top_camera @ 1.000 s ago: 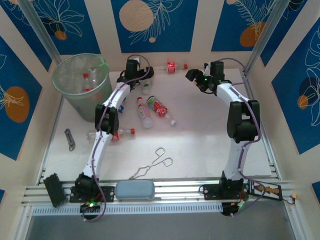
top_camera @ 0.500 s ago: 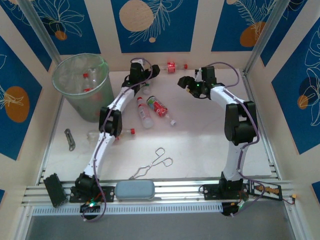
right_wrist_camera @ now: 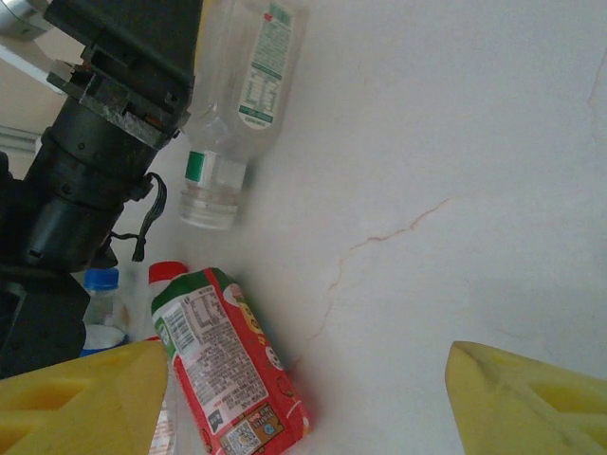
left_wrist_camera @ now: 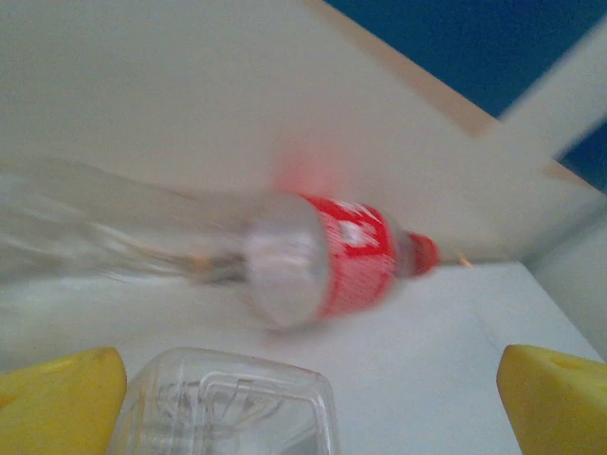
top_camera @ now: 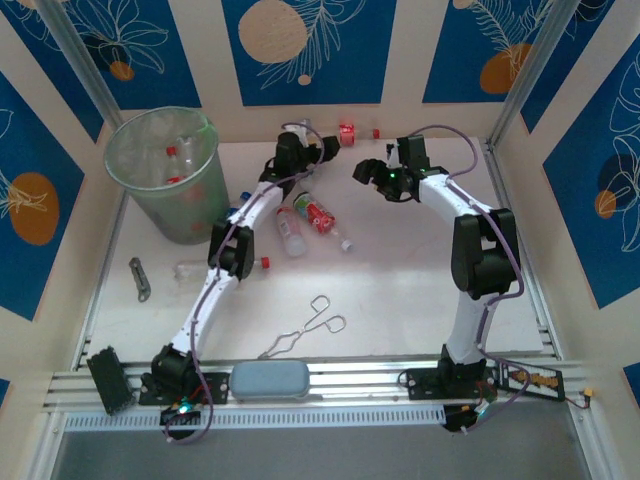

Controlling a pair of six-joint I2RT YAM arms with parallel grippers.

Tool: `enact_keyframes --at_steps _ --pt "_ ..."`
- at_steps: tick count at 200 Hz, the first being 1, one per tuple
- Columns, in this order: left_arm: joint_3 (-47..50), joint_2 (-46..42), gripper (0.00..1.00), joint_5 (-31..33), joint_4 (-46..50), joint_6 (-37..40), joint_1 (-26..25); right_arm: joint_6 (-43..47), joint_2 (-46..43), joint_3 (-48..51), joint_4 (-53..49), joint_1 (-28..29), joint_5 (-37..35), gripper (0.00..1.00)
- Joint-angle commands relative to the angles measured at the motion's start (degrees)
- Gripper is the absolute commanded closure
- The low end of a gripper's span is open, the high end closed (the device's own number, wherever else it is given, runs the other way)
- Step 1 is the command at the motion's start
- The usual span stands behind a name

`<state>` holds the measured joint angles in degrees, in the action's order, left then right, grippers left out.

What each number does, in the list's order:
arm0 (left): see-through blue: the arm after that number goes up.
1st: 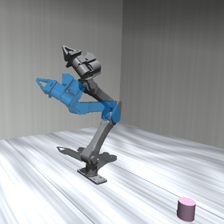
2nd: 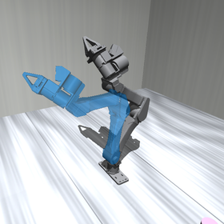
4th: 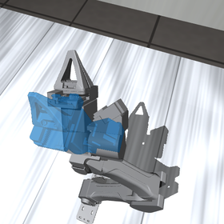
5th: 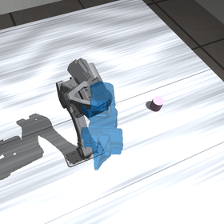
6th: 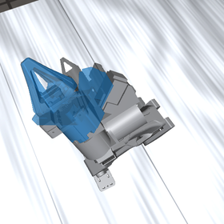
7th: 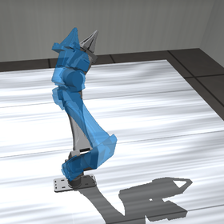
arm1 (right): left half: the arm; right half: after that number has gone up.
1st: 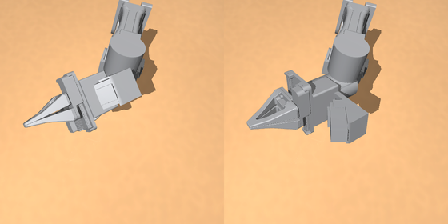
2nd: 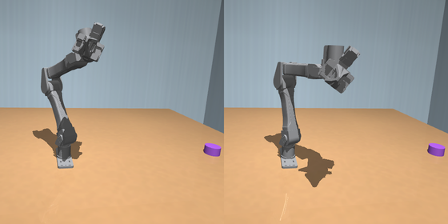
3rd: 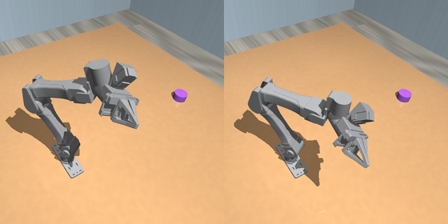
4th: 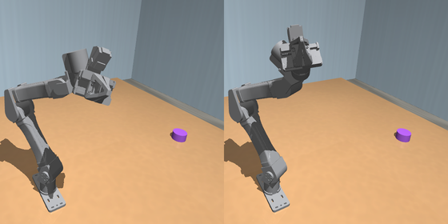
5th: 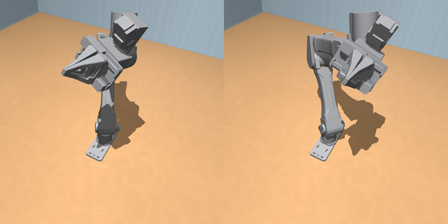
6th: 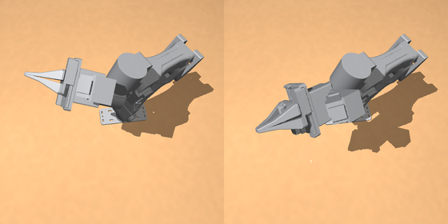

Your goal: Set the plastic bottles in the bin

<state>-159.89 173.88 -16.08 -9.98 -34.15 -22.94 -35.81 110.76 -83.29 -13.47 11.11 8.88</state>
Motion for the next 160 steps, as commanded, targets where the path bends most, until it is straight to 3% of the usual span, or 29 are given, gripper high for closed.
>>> enact_keyframes --at_steps 1,19,54,92,118,131,142,149,160 --pt "3.75 -3.88 0.0 -11.72 -3.59 -1.45 -1.27 0.92 -2.47 1.32 -2.08 0.63 -1.66 0.22" --pt "14.37 -11.5 0.0 -15.54 -11.11 -3.93 -1.65 0.66 -2.79 1.87 -1.4 0.53 -2.32 0.22" --pt "29.9 -26.58 0.0 -9.94 -11.9 -3.58 1.41 0.04 -0.34 -2.13 -0.07 0.05 -6.4 0.21" --pt "39.04 -32.48 0.0 -8.84 -13.96 -10.14 7.69 1.87 11.36 -18.94 -2.66 -0.21 -8.01 0.2" --pt "46.17 -36.66 0.0 -10.02 -15.43 -8.96 8.35 2.85 23.83 -36.78 -4.6 -0.54 -9.43 0.28" --pt "49.79 -38.91 0.0 -10.33 -16.14 -8.64 8.04 2.36 32.49 -50.96 -8.96 -0.83 -7.97 0.42" --pt "53.25 -40.56 0.0 -10.7 -18.12 -9.43 7.79 1.79 40.71 -64.69 -11.6 -0.7 -6.92 0.75" --pt "55.33 -41.61 0.0 -10.9 -19.5 -10.16 7.64 1.12 45.88 -72.72 -12.19 -0.57 -6.73 0.9" --pt "58.35 -43.01 0.0 -11.28 -22.2 -11.3 7.26 -0.94 52.37 -81.56 -10.21 -0.69 -4.98 0.95"
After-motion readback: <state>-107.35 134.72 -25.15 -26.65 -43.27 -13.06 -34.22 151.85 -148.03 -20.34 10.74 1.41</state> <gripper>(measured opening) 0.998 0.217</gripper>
